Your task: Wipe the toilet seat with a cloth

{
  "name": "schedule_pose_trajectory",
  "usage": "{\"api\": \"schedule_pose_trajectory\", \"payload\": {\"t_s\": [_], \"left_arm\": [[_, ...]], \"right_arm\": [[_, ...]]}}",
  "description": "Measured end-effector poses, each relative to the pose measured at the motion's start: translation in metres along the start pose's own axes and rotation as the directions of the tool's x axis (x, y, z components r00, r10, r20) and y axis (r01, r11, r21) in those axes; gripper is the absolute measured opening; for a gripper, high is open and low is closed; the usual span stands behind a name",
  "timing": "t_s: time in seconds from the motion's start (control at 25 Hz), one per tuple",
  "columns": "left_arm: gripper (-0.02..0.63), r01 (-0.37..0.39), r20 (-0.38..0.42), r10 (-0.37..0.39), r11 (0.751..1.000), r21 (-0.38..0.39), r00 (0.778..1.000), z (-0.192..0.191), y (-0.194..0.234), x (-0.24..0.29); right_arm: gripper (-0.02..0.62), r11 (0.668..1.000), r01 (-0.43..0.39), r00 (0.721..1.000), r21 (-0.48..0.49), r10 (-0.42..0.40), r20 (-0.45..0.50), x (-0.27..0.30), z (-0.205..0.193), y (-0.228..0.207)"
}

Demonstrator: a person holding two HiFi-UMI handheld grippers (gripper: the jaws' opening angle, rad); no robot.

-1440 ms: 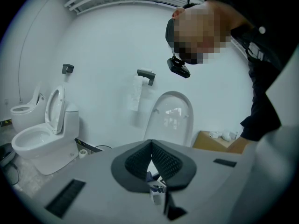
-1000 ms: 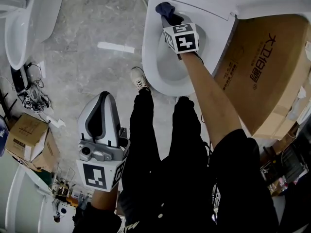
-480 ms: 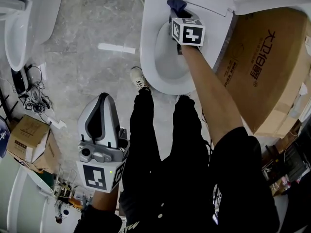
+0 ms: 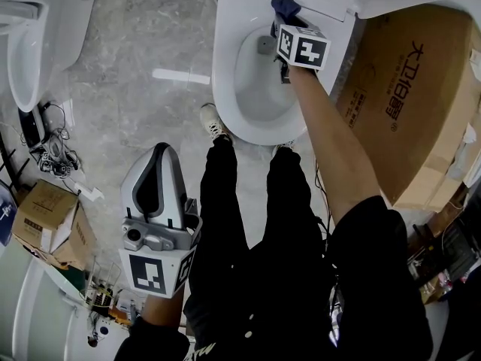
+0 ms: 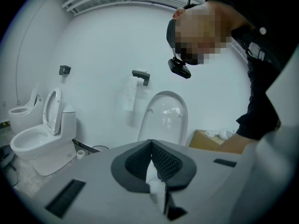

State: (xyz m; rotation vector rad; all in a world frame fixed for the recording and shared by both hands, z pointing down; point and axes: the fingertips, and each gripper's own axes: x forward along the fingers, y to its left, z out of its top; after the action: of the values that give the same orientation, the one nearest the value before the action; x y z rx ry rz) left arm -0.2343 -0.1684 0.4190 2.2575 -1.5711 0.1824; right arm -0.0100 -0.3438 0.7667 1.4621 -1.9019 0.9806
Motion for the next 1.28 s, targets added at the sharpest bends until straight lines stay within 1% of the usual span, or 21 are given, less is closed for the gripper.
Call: {"api": "schedule_pose_trajectory", "payload": {"t_s": [0.28, 0.48, 0.6, 0.68, 0.72, 0.84, 0.92, 1.08, 1.28], "left_arm": [[0.011, 0.000, -0.001, 0.000, 1.000, 0.007, 1.000, 0.001, -0.003, -0.003], [0.011, -0.001, 0.008, 0.000, 1.000, 0.012, 1.000, 0.004, -0.005, -0.006], [0.011, -0.001, 0.006, 0.001, 1.000, 0.017, 1.000, 0.004, -0.007, -0.011], [0.011, -0.001, 0.012, 0.001, 1.000, 0.024, 1.000, 0.008, -0.010, -0.014], [0.011, 0.000, 0.017, 0.000, 1.000, 0.028, 1.000, 0.012, -0.011, -0.016], [0.011, 0.001, 0.041, -0.003, 0.999, 0.045, 0.999, 0.027, -0.020, -0.021], [0.011, 0.005, 0.064, -0.008, 0.998, 0.058, 0.998, 0.042, -0.027, -0.025], [0.011, -0.003, 0.101, -0.004, 0.998, 0.067, 0.995, 0.072, -0.039, -0.034], [0.011, -0.007, 0.144, -0.004, 0.997, 0.079, 0.990, 0.111, -0.059, -0.051]], "right_arm": [[0.083, 0.998, 0.043, 0.999, 0.047, -0.043, -0.013, -0.012, -0.011, -0.027], [0.083, 0.996, 0.044, 0.999, 0.072, -0.043, -0.013, -0.015, -0.014, -0.036], [0.084, 0.994, 0.016, 1.000, 0.112, -0.013, -0.023, -0.017, -0.012, -0.034], [0.084, 0.992, -0.027, 1.000, 0.126, 0.028, -0.012, -0.025, -0.008, -0.032], [0.084, 0.992, -0.053, 0.999, 0.116, 0.053, 0.000, -0.032, -0.004, -0.029], [0.084, 0.992, -0.125, 0.992, 0.025, 0.124, 0.033, -0.064, 0.011, -0.021], [0.084, 0.987, -0.156, 0.986, -0.035, 0.158, 0.056, -0.094, 0.021, -0.016], [0.086, 0.981, -0.180, 0.973, -0.067, 0.188, 0.135, -0.164, 0.050, -0.015], [0.086, 0.975, -0.188, 0.948, -0.115, 0.211, 0.237, -0.262, 0.087, -0.014]]}}
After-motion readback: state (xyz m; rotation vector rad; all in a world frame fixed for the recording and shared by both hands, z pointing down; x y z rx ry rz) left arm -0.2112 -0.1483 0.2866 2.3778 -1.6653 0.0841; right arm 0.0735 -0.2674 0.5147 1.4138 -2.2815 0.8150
